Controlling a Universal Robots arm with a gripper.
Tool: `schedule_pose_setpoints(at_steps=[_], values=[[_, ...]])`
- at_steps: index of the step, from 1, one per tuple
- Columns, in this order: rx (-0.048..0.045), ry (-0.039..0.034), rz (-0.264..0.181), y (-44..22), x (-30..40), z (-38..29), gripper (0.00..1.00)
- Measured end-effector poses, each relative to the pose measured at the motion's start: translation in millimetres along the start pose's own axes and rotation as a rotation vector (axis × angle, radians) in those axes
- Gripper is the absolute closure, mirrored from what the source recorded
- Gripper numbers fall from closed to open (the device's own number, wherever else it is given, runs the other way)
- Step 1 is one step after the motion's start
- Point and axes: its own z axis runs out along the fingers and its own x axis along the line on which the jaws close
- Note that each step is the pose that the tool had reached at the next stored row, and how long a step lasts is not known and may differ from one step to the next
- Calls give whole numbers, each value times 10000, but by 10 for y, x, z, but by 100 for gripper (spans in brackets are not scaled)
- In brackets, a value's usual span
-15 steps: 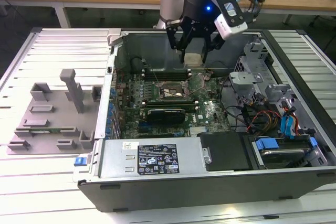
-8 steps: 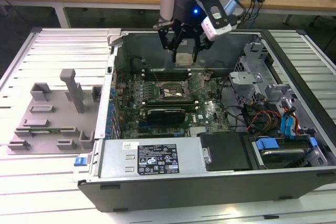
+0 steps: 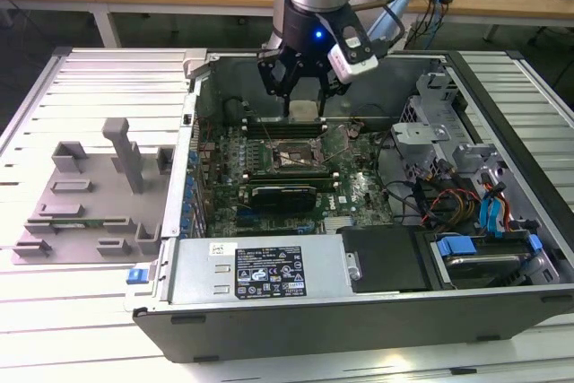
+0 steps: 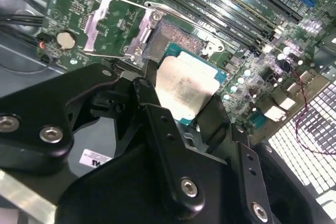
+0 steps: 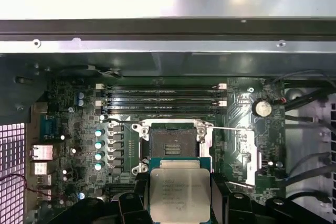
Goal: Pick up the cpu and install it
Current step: 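Pick up the cpu and move it towards the insertion slot, then place the cpu into insertion slot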
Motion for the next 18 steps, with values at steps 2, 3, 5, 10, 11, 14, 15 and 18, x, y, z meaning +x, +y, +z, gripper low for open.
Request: schedule_pose_setpoints(at_steps=[2,3,5,10,11,14,15,18], values=[[2,6,-130,-3,17,54,45],[1,7,-171,-3,23,77,45],[2,9,-202,-4,26,103,45],[2,9,-201,-5,26,107,45],[2,9,-201,-5,26,108,45],[2,9,-201,-5,26,109,45],[2,9,-201,-5,26,110,45],[1,9,-201,-5,26,111,45]])
